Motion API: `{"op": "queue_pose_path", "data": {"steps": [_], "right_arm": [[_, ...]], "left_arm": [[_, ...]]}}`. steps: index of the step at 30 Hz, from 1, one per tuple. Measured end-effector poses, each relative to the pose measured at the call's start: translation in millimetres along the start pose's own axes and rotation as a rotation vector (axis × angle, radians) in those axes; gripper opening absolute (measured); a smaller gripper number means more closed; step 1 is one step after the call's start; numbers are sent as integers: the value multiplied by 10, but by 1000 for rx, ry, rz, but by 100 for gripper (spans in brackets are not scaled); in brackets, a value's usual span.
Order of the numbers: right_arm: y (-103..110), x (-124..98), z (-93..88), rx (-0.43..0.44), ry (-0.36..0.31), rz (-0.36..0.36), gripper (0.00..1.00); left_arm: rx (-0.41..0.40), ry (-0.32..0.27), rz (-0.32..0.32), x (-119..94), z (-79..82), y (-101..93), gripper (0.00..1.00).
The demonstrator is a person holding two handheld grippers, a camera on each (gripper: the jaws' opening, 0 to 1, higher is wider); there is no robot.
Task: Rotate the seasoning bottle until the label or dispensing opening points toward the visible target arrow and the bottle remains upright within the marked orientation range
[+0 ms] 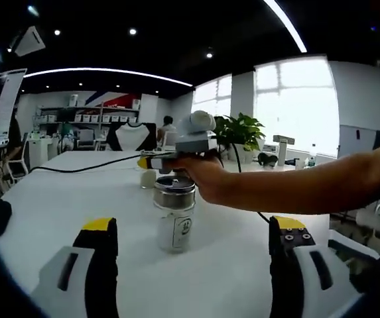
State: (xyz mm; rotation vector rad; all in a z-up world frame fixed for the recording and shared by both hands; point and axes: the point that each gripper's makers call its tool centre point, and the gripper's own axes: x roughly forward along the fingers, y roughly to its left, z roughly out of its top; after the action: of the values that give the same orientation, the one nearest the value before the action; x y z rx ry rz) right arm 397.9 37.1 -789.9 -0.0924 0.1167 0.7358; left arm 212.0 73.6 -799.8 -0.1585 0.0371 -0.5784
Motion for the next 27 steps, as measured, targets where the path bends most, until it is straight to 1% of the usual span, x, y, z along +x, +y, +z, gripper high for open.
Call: {"op": "queue_pose_path", "data": {"steps": [1,2,3,4,5,6,7,9,10,11,12,13,14,15,16,17,18,19,20,21,22,23,24,25,26,27], "right_arm": [[-34,54,1,12,-3,-6,31],[-77,152,-10,28,2,-16,31],[-134,218,-33,27,13,-37,31],[-158,277,-43,27,18,-46,31],[-213,330,-75,18,33,-73,31],[-272,381,-100,24,40,-93,31],[-275,396,-98,29,38,-90,31],[-332,523,-93,4,41,-117,31],[-366,588,-119,-8,50,-136,31],[-361,628,-116,-3,50,-136,31],[-392,678,-141,-73,72,-162,31],[-437,702,-112,-49,59,-170,31],[-432,724,-112,-46,67,-180,31],[-344,634,-113,-26,77,-171,31],[-278,589,-90,-11,62,-143,31],[-227,528,-61,10,53,-120,31],[-250,490,5,17,37,-114,31],[-259,453,53,18,25,-104,31],[-240,326,113,38,19,-88,31],[-151,127,164,53,20,-34,31],[-97,22,183,42,11,-12,31],[-23,-120,227,23,2,19,31],[45,-258,294,18,-15,44,31],[56,-281,313,18,-21,49,31],[99,-366,360,18,-34,62,31],[127,-406,380,18,-39,73,31]], "left_arm": [[-13,2,-3,-38,6,30,100],[-29,-4,-15,-61,34,18,100],[-2,4,5,-67,30,51,100],[19,25,-4,-62,-3,29,100],[31,40,-10,-31,-37,1,100],[30,63,-9,-14,-81,9,100],[26,60,-9,-20,-77,5,100],[33,64,-9,-16,-81,-15,100],[55,67,0,-29,-73,9,100],[42,65,4,-34,-63,25,100],[29,52,10,-49,-26,58,100],[26,51,11,-35,-9,73,100],[65,92,23,-6,-78,75,100],[56,128,14,9,-144,77,100],[54,126,15,-4,-137,82,100],[101,143,15,-9,-133,98,100],[110,152,19,-8,-144,104,100],[103,152,10,-7,-146,94,100],[102,158,3,-3,-154,82,100],[102,170,-12,-3,-166,35,100],[69,114,-25,-13,-49,-8,100],[61,90,-33,-24,12,-46,100],[65,91,-28,-20,16,-50,100],[65,91,-28,-20,16,-52,100],[62,87,-31,-17,26,-72,100],[56,81,-34,-15,37,-92,100]]}}
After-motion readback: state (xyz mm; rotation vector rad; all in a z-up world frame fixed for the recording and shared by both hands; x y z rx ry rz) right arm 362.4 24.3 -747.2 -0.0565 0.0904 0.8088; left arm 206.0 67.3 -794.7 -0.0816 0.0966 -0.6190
